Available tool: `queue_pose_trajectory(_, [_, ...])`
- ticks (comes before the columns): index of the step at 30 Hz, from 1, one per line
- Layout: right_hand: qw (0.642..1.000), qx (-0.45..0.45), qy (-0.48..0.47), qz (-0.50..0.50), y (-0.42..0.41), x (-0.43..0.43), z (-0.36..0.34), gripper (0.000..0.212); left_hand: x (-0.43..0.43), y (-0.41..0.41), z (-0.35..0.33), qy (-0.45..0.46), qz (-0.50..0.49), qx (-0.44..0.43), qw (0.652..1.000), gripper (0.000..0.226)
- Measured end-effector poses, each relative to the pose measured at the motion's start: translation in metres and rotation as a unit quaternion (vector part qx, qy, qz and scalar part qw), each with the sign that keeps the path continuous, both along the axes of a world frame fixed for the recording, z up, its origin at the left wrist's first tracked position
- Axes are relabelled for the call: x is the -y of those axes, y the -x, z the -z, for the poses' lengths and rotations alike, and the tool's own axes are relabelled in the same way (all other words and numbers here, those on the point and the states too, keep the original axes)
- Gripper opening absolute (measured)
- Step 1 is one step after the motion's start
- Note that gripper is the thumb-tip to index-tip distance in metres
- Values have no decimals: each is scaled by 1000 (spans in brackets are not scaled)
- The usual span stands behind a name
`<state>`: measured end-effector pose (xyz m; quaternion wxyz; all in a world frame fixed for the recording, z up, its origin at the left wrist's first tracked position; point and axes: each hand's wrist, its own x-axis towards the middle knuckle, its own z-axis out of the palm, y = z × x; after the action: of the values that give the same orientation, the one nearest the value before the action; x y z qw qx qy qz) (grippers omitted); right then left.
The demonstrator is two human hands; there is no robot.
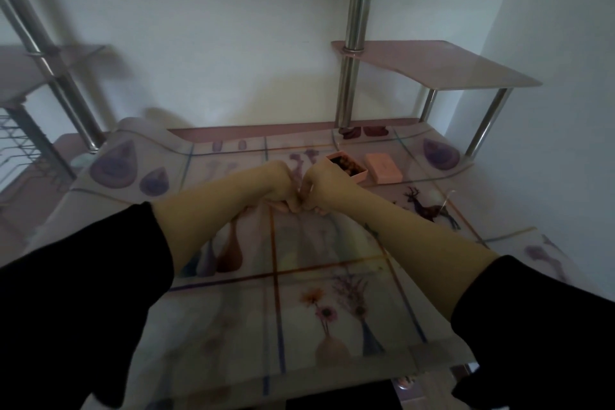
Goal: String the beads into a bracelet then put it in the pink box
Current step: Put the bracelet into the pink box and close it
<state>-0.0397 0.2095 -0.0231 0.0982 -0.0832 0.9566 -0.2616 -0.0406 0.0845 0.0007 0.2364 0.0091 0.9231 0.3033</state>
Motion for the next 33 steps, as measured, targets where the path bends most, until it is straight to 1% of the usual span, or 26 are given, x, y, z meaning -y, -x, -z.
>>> queue_pose_trajectory(4, [1000, -2, -11, -27, 3, -1, 0, 11, 7, -4, -2, -58, -24, 4, 998, 15])
queue_pose_trajectory(6, [999, -9, -18, -35, 4, -2, 0, 10, 8, -6, -3, -65, -28, 0, 998, 14])
queue_pose_trajectory(13, [997, -27, -44, -51, 3, 0, 1, 13, 3, -5, -1, -36, -13, -17, 999, 11])
queue_pose_trajectory(18, [999, -25, -36, -32, -1, -1, -3, 15, -2, -5, -4, -29, 5, -34, 999, 18])
queue_pose_trajectory(19, [998, -25, -37, -32, -2, -3, -5, 15, -3, -4, -5, -20, 11, -43, 999, 15])
queue_pose_trajectory(20, [998, -30, -41, -35, -2, -4, -8, 18, -5, -3, -8, -12, 11, -60, 998, 6])
queue_pose_trajectory(21, [998, -37, -46, -38, -2, -6, -13, 22, -6, 0, -10, -7, 11, -74, 997, 8])
queue_pose_trajectory(22, [997, -51, -50, -39, -1, -9, -19, 25, -9, 5, -12, -7, 6, -72, 997, 19])
queue_pose_trajectory(23, [996, -65, -53, -32, 1, -14, -26, 24, -14, 10, -17, -21, 3, -66, 998, 24])
queue_pose_trajectory(24, [995, -77, -56, -20, 4, -21, -33, 22, -21, 16, -23, -37, 4, -66, 997, 24])
queue_pose_trajectory(27, [994, -96, -28, 46, 21, -44, -45, 17, -44, 37, -42, -24, 33, -91, 995, 21])
queue_pose_trajectory(30, [991, -82, -2, 105, 41, -64, -44, 23, -73, 57, -49, 14, 63, -110, 992, 24])
queue_pose_trajectory(32, [991, -57, 9, 117, 48, -70, -39, 29, -89, 65, -47, 20, 54, -117, 991, 28])
queue_pose_trajectory(33, [991, -47, 16, 121, 50, -71, -35, 33, -93, 68, -44, 40, 67, -117, 990, 29])
